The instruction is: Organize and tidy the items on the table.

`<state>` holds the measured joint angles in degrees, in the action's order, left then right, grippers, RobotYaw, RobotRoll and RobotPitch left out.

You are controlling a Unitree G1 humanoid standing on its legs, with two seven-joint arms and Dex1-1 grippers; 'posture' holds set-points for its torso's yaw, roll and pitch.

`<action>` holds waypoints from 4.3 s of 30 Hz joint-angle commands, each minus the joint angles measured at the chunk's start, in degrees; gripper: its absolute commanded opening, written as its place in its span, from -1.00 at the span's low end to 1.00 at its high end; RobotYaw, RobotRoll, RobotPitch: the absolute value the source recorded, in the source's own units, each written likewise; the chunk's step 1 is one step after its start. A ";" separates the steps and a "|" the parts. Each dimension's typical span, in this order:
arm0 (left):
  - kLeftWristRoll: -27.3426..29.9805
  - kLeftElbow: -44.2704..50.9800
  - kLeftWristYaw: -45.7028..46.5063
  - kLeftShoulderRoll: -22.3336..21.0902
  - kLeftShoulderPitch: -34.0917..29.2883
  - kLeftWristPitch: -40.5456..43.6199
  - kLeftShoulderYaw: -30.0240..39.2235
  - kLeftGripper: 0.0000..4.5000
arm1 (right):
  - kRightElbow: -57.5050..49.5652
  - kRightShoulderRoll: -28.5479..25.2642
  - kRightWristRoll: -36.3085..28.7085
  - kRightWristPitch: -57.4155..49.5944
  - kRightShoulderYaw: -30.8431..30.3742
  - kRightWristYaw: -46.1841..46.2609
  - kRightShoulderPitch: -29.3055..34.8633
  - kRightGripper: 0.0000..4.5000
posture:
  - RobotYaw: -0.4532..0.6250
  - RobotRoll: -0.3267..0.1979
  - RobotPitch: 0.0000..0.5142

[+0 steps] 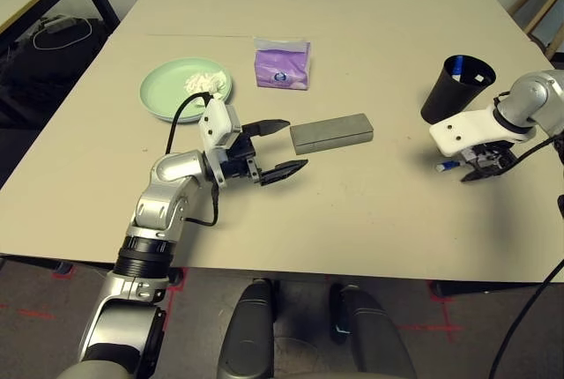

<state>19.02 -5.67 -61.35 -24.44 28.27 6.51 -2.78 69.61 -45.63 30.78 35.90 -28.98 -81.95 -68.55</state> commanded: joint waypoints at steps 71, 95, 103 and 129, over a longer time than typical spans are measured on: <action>-0.90 -16.48 -0.42 3.71 13.84 -5.39 0.69 1.00 | -49.12 18.42 -48.17 -66.10 45.60 73.74 11.01 -0.86 | 0.03 0.25 -0.67; -0.75 -16.01 -0.55 3.21 13.70 -4.88 0.81 1.00 | -53.50 18.86 -47.40 -69.29 44.65 73.81 16.01 0.32 | 0.03 0.25 -0.66; -0.76 -16.31 -0.65 3.23 13.76 -4.78 0.86 1.00 | -53.12 18.86 -46.77 -68.93 44.84 73.73 15.66 0.99 | 0.04 0.25 -0.67; -7.34 -11.01 29.15 5.62 3.95 -2.91 7.44 1.00 | -51.97 22.01 -52.91 -39.49 42.13 40.19 39.07 0.99 | 0.11 0.25 -0.69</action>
<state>13.06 -17.94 -35.67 -19.53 33.15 4.53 3.64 18.13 -23.70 -21.45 -4.13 12.04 -42.15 -30.34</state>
